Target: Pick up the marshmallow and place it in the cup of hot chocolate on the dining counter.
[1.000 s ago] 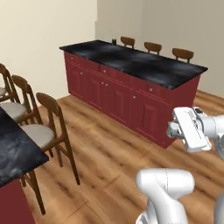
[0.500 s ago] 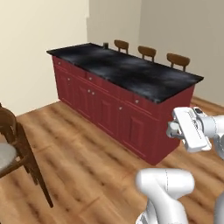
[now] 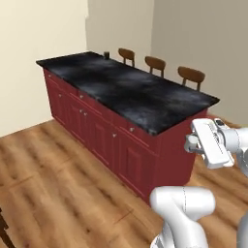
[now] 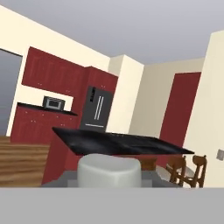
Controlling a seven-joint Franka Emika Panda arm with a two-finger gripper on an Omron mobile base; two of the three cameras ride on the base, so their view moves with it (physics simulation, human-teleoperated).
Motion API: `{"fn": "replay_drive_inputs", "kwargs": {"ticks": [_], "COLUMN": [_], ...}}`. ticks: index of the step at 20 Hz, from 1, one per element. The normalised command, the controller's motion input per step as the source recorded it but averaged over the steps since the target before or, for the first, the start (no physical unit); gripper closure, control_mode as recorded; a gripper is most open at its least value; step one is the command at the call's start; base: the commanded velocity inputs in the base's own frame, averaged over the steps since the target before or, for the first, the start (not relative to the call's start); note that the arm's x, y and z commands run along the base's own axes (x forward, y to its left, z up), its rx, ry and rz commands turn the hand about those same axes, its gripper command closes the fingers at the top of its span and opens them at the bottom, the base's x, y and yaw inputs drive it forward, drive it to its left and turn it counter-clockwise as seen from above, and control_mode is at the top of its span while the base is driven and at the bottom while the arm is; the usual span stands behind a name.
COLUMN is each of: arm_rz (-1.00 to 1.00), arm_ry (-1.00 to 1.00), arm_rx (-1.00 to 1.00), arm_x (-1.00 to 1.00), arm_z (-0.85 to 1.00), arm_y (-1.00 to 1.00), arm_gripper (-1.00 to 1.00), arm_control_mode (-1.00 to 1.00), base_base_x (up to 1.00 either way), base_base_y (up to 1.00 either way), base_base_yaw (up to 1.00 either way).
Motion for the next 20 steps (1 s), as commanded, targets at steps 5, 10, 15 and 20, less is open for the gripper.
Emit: {"fn": "replay_drive_inputs", "kwargs": {"ticks": [5,10,15,20], "arm_rz": [0.00,0.00,0.00,0.00], "arm_ry": [0.00,0.00,0.00,0.00], "arm_rx": [0.00,0.00,0.00,0.00], "arm_x": [0.00,0.00,0.00,0.00], "arm_z": [0.00,0.00,0.00,0.00], "arm_y": [0.00,0.00,0.00,0.00], "arm_gripper": [1.00,1.00,1.00,1.00], "arm_control_mode": [1.00,1.00,1.00,1.00], "base_base_x": [0.97,0.85,0.76,0.74], "base_base_y": [-1.00,-1.00,-1.00,-1.00], "base_base_yaw": [0.12,0.13,0.14,0.19]}}
